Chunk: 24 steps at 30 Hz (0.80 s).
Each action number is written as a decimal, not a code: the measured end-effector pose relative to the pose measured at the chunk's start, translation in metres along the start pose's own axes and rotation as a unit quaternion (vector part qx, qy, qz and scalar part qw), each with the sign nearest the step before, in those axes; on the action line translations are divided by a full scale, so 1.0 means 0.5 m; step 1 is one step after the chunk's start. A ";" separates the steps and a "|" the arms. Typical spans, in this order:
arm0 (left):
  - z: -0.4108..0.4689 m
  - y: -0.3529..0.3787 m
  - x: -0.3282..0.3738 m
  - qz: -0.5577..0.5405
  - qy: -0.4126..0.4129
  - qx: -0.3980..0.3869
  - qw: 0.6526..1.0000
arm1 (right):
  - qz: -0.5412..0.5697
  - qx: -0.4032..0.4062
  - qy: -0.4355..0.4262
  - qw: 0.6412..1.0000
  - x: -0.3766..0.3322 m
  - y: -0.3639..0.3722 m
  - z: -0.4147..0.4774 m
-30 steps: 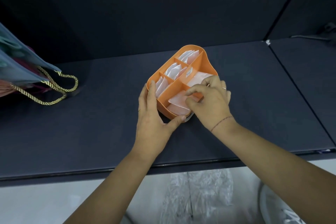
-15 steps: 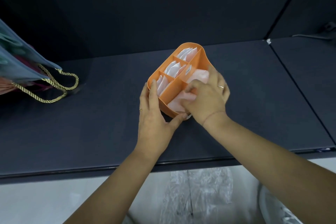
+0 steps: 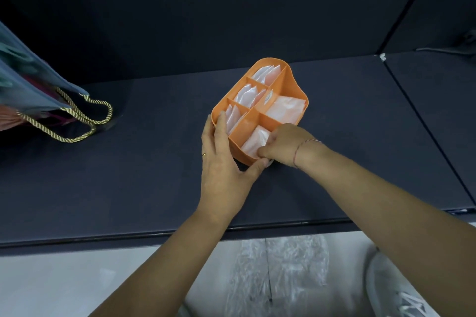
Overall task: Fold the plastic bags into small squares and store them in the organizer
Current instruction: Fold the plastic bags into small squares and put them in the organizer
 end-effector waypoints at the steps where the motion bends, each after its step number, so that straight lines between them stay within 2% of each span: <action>1: 0.001 0.000 0.000 -0.002 0.000 -0.002 1.000 | -0.004 -0.002 -0.010 1.000 -0.003 0.000 -0.004; 3: 0.002 0.001 -0.002 -0.002 0.000 -0.008 1.000 | 0.010 -0.022 -0.035 0.999 -0.007 0.000 -0.024; 7: 0.000 0.002 -0.002 0.017 0.010 -0.012 1.000 | 0.135 -0.051 -0.067 0.987 -0.008 -0.005 -0.060; 13: 0.015 0.009 -0.004 -0.008 0.014 -0.058 0.998 | 0.206 -0.092 -0.076 0.971 -0.008 0.036 -0.064; 14: 0.023 0.008 -0.007 0.001 0.014 -0.069 0.998 | 0.228 -0.074 -0.090 0.967 -0.008 0.027 -0.067; 16: 0.041 -0.007 -0.018 0.022 0.009 -0.070 0.997 | 0.250 0.030 -0.123 0.960 0.009 -0.022 -0.065; 18: 0.054 -0.034 -0.019 0.040 0.023 -0.030 0.998 | 0.222 0.170 -0.147 0.949 0.046 -0.081 -0.070; 19: 0.055 -0.045 -0.007 0.077 0.054 0.002 0.996 | 0.215 0.214 -0.154 0.940 0.065 -0.099 -0.075; 21: 0.040 -0.033 0.037 0.200 0.171 0.039 0.964 | 0.227 0.245 -0.173 0.926 0.090 -0.104 -0.096; 24: 0.002 0.062 0.043 0.331 0.294 -0.044 0.895 | 0.225 0.251 -0.233 0.912 0.097 -0.047 -0.168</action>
Point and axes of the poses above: each hand's wrist, its own z-axis towards the middle knuckle, its own y-axis out of the palm, x = y × z, the point moved 10 cm from there along z, towards the middle knuckle, and after that the axes turned 3 degrees about -z, right-handed, at the moved point
